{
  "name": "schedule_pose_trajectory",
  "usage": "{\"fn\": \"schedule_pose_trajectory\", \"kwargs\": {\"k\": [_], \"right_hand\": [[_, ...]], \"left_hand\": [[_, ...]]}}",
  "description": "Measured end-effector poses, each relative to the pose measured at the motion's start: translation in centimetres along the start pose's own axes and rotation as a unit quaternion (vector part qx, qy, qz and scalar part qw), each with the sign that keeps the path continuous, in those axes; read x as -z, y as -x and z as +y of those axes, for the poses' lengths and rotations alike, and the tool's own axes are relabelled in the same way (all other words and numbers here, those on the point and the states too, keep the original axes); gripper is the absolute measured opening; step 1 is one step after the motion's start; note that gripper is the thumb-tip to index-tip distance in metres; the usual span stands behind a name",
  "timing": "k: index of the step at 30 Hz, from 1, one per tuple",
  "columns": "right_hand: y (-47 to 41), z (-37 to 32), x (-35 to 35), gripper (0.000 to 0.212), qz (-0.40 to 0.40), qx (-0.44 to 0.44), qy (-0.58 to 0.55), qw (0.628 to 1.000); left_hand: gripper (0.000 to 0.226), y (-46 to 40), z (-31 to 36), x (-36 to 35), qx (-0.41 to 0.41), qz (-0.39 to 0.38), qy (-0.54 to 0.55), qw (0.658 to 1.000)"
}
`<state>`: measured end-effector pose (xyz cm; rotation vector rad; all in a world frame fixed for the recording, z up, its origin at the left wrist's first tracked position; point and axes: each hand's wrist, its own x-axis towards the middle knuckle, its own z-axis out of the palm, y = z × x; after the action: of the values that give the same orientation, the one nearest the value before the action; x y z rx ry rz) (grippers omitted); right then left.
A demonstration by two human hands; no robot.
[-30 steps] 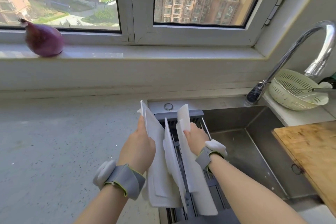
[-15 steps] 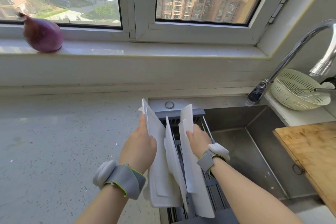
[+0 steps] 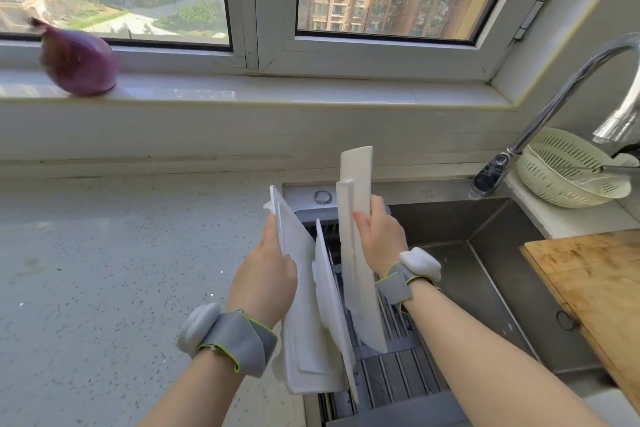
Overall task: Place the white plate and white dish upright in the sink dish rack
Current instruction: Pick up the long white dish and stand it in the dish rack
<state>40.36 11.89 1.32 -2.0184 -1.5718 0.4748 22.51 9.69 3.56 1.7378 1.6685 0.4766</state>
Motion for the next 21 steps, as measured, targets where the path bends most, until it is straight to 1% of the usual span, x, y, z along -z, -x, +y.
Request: {"fn": "schedule_pose_trajectory", "kwargs": {"k": [2,5,8,12,17,21], "right_hand": [[0.4,-0.8,0.6,0.026,0.004,0.021,0.011,1.000],[1.2,-1.2,1.2,0.022,-0.020,0.037,0.061,0.997],[2.7,-1.0,1.1,0.031,-0.040,0.055,0.099,0.993],[4.8,-0.4,0.5,0.037,-0.045,0.048,0.072,0.995],[6.1,0.8,0.0,0.028,-0.020,0.007,-0.023,1.000],[6.5,2.0,0.0,0.018,0.009,-0.004,-0.055,0.998]], "left_hand": [[0.065,-0.1,-0.1,0.1,-0.001,-0.001,0.001,1.000],[0.066,0.0,-0.2,0.2,-0.005,-0.006,0.005,1.000],[0.066,0.1,-0.1,0.4,-0.017,-0.010,0.005,1.000],[0.065,0.2,-0.2,0.5,-0.021,-0.011,-0.005,1.000],[0.066,-0.1,-0.4,0.4,-0.017,-0.011,-0.009,1.000],[0.066,0.1,-0.3,0.4,-0.016,-0.013,-0.008,1.000]]}}
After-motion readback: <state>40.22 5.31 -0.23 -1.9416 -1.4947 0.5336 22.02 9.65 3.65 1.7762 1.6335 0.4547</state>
